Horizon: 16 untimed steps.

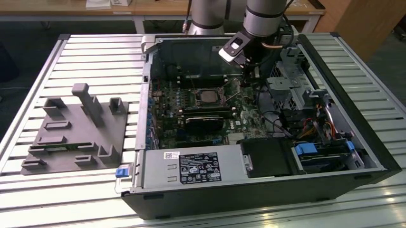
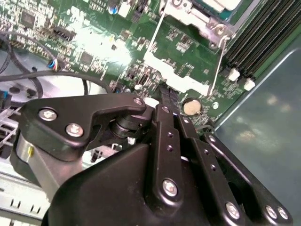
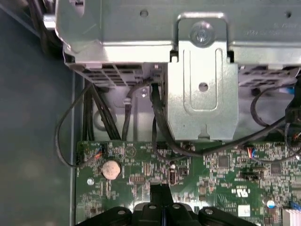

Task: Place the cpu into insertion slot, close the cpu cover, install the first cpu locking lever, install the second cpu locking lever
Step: 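Close the cpu cover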

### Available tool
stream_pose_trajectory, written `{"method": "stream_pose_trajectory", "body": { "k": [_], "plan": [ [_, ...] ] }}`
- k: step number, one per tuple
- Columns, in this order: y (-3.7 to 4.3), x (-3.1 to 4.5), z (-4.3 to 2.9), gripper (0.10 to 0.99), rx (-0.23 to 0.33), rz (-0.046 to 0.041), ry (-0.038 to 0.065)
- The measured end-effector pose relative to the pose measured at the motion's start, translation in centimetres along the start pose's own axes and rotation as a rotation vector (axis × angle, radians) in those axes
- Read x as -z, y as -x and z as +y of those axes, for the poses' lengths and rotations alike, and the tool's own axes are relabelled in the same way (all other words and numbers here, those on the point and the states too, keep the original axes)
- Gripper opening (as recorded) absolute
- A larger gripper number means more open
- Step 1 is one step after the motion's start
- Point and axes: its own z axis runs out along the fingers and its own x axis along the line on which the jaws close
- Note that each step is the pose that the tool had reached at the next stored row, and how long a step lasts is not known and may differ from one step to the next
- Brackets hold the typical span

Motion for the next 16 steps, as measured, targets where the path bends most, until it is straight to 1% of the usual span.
{"method": "stream_pose_trajectory", "body": {
  "k": [1, 3, 6, 7, 14, 15, 16],
  "plan": [
    [0.0, 0.0, 0.03, 0.106, 0.0, -0.0005, -0.013],
    [0.0, -0.02, 0.11, 0.106, -0.001, -0.0011, -0.043],
    [-0.01, -0.03, 0.21, 0.106, -0.002, -0.002, -0.083],
    [-0.01, -0.03, 0.23, 0.106, -0.002, -0.0022, -0.09],
    [0.0, -0.02, 0.14, 0.106, -0.002, -0.0023, -0.091],
    [0.0, -0.02, -0.13, 0.106, -0.003, -0.0022, -0.091],
    [0.04, 0.03, -1.62, 0.106, -0.003, 0.0011, -0.089]
  ]
}}
